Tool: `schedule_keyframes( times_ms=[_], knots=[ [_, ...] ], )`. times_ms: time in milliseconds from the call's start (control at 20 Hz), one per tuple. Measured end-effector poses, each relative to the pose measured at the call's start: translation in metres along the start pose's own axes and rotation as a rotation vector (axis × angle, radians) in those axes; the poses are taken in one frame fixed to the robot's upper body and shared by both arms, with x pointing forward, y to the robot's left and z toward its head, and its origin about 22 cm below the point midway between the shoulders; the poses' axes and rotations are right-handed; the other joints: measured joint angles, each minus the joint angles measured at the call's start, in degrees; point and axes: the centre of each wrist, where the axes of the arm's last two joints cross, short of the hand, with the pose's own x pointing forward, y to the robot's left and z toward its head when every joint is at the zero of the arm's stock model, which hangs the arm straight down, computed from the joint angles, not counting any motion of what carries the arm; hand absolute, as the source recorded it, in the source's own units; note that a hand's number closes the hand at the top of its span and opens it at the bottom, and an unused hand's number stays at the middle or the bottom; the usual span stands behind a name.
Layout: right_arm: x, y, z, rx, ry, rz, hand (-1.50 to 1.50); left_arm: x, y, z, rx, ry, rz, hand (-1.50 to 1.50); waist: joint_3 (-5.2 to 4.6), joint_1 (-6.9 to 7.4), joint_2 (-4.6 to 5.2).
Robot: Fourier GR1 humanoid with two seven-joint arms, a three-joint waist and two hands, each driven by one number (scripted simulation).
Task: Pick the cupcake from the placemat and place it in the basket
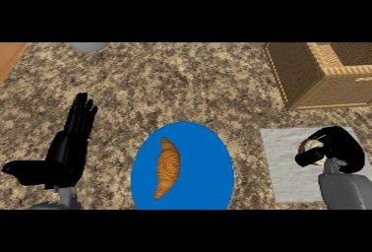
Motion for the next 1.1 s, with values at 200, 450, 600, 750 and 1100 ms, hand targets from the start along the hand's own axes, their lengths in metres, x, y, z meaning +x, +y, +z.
schedule_keyframes(
  times_ms=[200,450,600,750,1100],
  knots=[
    [0.005,-0.002,0.002,-0.024,-0.025,0.024,1.50,-0.001,-0.002,0.002,0.001,-0.003,-0.007,0.00,0.07,0.01,0.04],
    [0.030,0.014,0.018,-0.034,-0.283,0.134,1.50,-0.002,-0.005,-0.004,-0.026,-0.008,0.001,0.00,0.03,1.33,0.26],
    [0.050,0.031,0.041,-0.023,-0.560,0.264,1.50,0.000,-0.010,-0.007,-0.058,-0.013,0.005,0.00,-0.26,2.97,0.46],
    [0.063,0.046,0.058,-0.034,-0.792,0.312,1.50,-0.003,-0.010,-0.007,-0.056,-0.009,0.007,0.00,-0.37,2.73,0.37],
    [0.075,0.053,0.086,0.010,-1.111,0.058,1.50,-0.008,-0.009,-0.002,-0.013,-0.006,0.000,0.00,0.09,0.61,0.14]
  ],
)
